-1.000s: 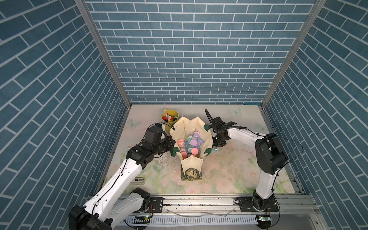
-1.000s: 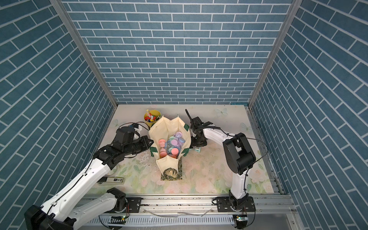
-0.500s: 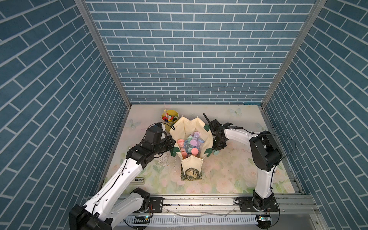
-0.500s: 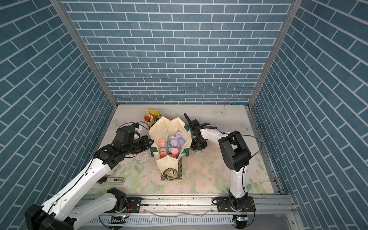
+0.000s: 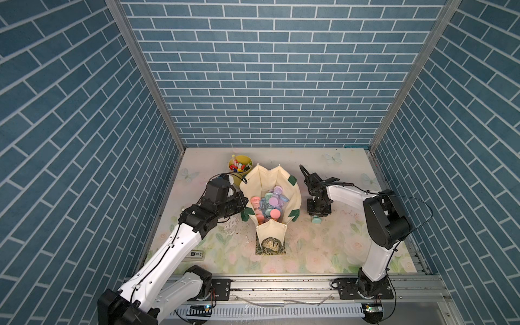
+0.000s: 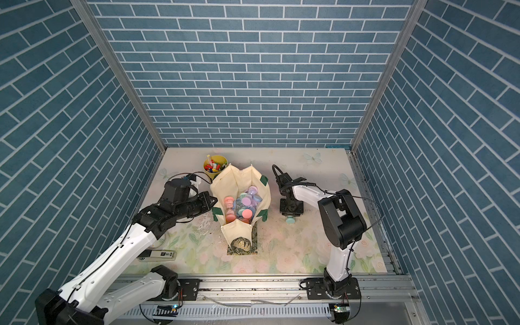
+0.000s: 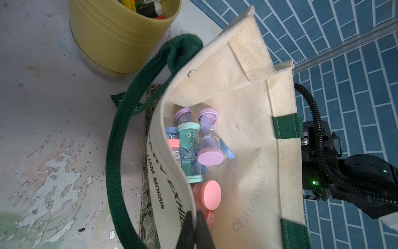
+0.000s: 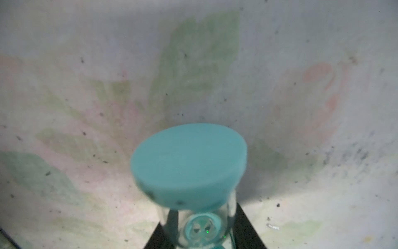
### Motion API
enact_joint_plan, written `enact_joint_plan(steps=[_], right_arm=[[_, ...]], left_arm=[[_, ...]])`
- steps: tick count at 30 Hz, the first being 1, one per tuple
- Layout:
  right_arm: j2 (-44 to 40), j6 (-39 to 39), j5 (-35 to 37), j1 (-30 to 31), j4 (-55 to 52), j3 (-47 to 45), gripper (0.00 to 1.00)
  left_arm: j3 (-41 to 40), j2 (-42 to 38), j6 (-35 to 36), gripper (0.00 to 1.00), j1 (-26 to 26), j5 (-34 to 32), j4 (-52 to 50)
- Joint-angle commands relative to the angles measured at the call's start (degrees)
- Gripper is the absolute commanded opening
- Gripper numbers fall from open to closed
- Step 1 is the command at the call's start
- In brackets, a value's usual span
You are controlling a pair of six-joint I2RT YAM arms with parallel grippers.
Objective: Put the hourglass into the canvas bag
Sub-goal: Pick up the hourglass from the center of the board.
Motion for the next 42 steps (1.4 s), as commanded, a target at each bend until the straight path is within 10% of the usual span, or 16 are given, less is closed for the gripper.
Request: enact_joint_plan(steps=[1,19,30,42], right_arm=[[-0.5,4.1,0.8,0.0,-1.6,-1.8,0.32],[2.6,5.4,0.8,0.1,-2.8,-1.0,0.34],[0.5,5.8,1.5,0.1,-2.0,-2.2,0.03],[-14.7,6.6,2.8,0.2,3.1,-9.0,0.0]], left_arm=[[-0.3,0.0,0.3,0.0,-0.2,0.5,0.1],[-0.9,-0.6,0.2,0.06,-0.2,0.2,-0.5],[-0.8,0.3,0.2,0.08,-0.2,-0.5,-0.9],[-1.1,-0.3,0.0,0.11,-0.1,-0.7,-0.8]])
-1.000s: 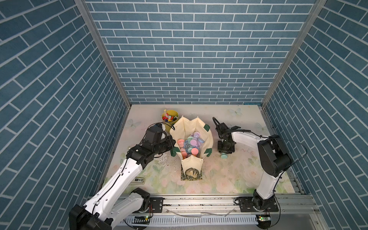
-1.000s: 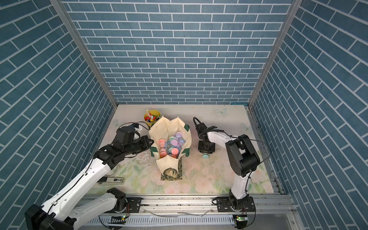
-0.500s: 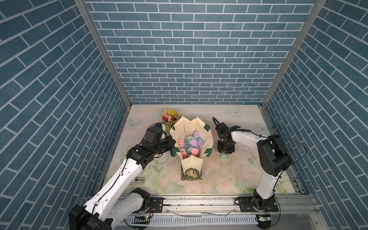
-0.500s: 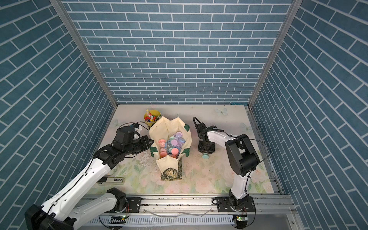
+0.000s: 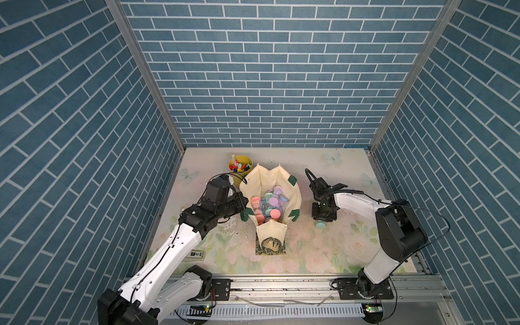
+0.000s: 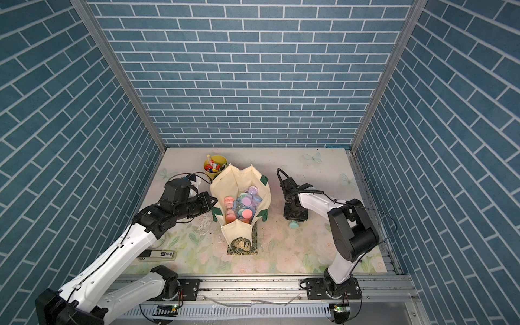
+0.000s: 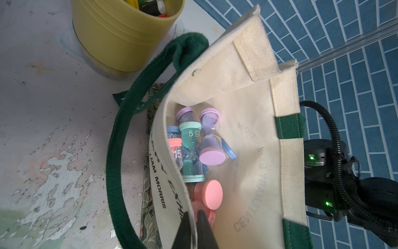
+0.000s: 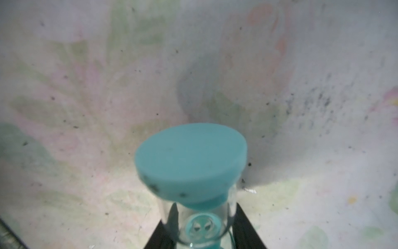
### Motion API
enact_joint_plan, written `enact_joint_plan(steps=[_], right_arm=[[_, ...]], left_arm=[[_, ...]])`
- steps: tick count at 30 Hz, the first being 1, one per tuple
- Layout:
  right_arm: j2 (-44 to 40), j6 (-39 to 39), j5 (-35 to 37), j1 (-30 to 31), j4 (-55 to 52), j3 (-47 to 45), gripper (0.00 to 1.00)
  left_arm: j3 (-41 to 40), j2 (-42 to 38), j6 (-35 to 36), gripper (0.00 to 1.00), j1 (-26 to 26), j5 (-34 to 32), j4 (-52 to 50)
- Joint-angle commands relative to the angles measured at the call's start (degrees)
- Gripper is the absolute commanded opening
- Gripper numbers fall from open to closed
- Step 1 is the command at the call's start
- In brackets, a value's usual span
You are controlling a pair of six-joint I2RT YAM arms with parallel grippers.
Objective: Put the hourglass into the canvas bag
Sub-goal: Pick up the hourglass from the center of the board, then place the hourglass in the canvas bag.
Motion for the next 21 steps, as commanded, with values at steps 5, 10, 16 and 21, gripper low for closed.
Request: enact_joint_plan(steps=[5,10,16,21], right_arm=[[-9.5,3.2,2.1,0.2,-0.8,1.5,0.0],[-13.1,2.8,2.7,0.3,-4.5,6.3,0.0],[-15.0,2.1,3.8,4.0,-7.5,13.4,0.0],[-14.6,0.8,8.4,11.2,-9.9,21.7,0.0]], left_arm=[[-1.0,0.0,0.3,0.11,-0.2,-0.2,-0.3],[-0.9,-0.3,0.3,0.11,-0.2,-0.1,-0.3],[-0.6,-0.5,0.1,0.11,-0.2,-0.1,-0.5],[-0.1,-0.5,0.1,0.12,-0.2,-0.2,-1.0]])
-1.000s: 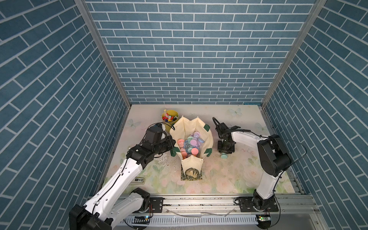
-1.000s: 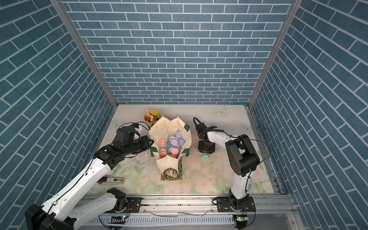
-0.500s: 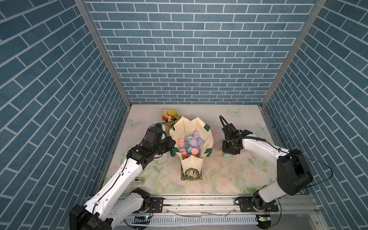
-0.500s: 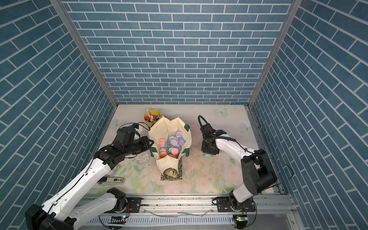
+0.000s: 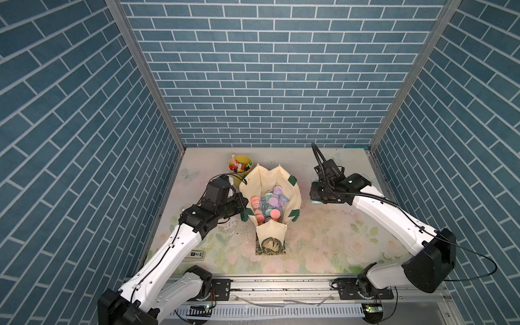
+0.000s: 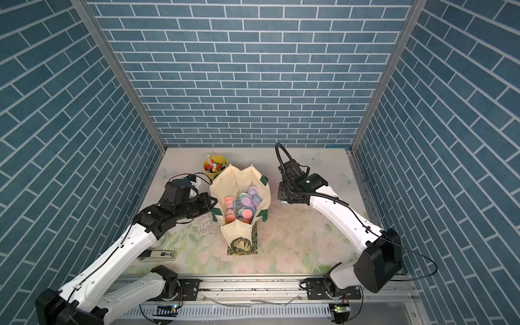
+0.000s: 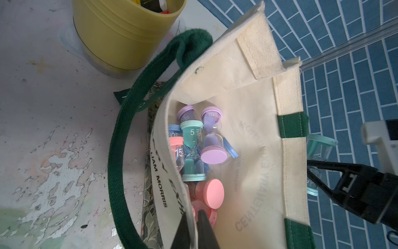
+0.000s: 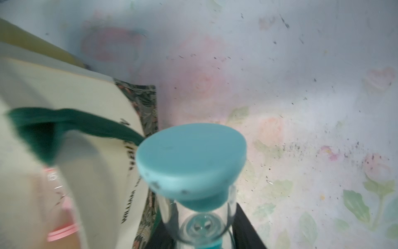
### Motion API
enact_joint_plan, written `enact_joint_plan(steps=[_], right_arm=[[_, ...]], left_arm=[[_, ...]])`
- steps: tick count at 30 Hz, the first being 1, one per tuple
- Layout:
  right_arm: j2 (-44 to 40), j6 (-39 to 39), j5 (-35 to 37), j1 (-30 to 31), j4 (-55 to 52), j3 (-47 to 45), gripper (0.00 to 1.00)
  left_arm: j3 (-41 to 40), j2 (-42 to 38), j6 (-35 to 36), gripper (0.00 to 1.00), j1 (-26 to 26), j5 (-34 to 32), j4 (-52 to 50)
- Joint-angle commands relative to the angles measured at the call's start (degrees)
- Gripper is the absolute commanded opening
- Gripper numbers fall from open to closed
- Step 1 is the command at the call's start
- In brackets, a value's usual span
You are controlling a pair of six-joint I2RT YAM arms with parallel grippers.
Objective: Put the hourglass into the canvas bag
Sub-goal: Place the hourglass in the canvas bag.
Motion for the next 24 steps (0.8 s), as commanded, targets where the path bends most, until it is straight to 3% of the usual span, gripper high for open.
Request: enact_joint_plan(steps=[1,14,24], right_arm=[[-0.8,-0.3,4.2,4.1,-3.4,5.7,0.0],[4.8,-2.9,4.5,16.6,-3.2,21.1,0.0],[7.4,-1.6,0.9,18.3,-1.5,22.8,0.0]], left_arm=[[0.3,-0.6,0.1,0.12,-0.2,-0.2,-0.9],[1.6,-1.1,-0.1,0.11,-0.2,-0.3,-2.2],[1.3,-0.8,-0.1,0.08,-0.2,-0.3,-2.1]])
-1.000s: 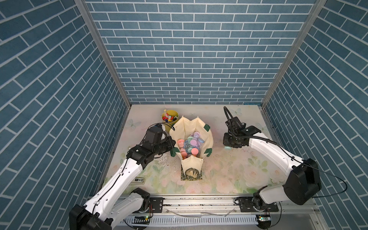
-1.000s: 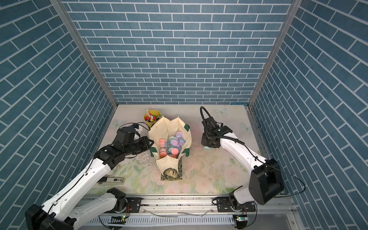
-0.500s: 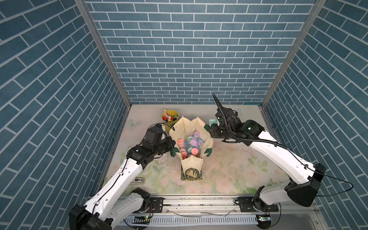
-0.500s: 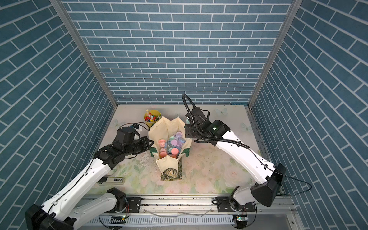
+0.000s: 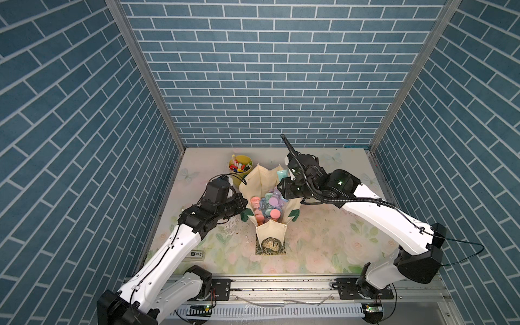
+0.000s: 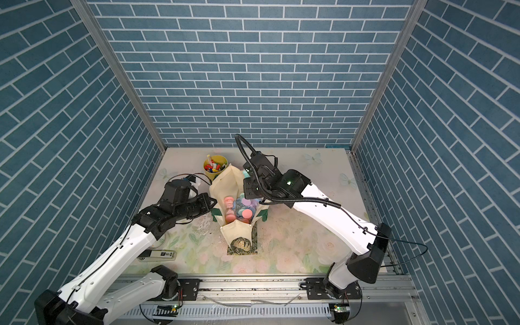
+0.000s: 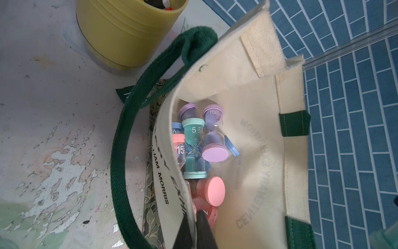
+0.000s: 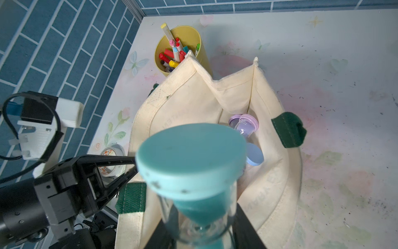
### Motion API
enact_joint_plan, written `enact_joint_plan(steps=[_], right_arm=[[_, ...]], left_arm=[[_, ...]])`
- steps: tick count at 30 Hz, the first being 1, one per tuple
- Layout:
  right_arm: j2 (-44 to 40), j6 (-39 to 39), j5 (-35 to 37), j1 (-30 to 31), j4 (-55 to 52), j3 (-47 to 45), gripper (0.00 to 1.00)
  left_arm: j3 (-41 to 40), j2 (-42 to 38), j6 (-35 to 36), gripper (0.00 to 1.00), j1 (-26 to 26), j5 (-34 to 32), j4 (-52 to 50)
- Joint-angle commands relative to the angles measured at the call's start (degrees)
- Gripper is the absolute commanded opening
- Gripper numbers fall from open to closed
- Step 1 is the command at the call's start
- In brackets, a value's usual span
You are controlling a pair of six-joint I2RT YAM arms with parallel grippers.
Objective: Put the hourglass into the canvas bag
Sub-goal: Place the hourglass in the canvas bag.
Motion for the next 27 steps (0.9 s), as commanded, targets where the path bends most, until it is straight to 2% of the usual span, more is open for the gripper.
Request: enact_joint_plan(steps=[1,17,27], right_arm=[[0.8,0.0,-0.7,0.3,0.4,2.0,0.0],[6.8,3.3,-4.3,0.4,-0.2,2.2,0.0],[11.3,4.9,-6.1,1.2,0.1,2.6,0.0]], left_arm=[[1.2,-0.4,0.2,0.08,-0.2,-0.3,-1.0],[2.2,-0.2,0.7,0.06,-0.1,0.1,-1.2],[2.9,0.4,1.0,0.01,-0.2,0.2,-1.2]])
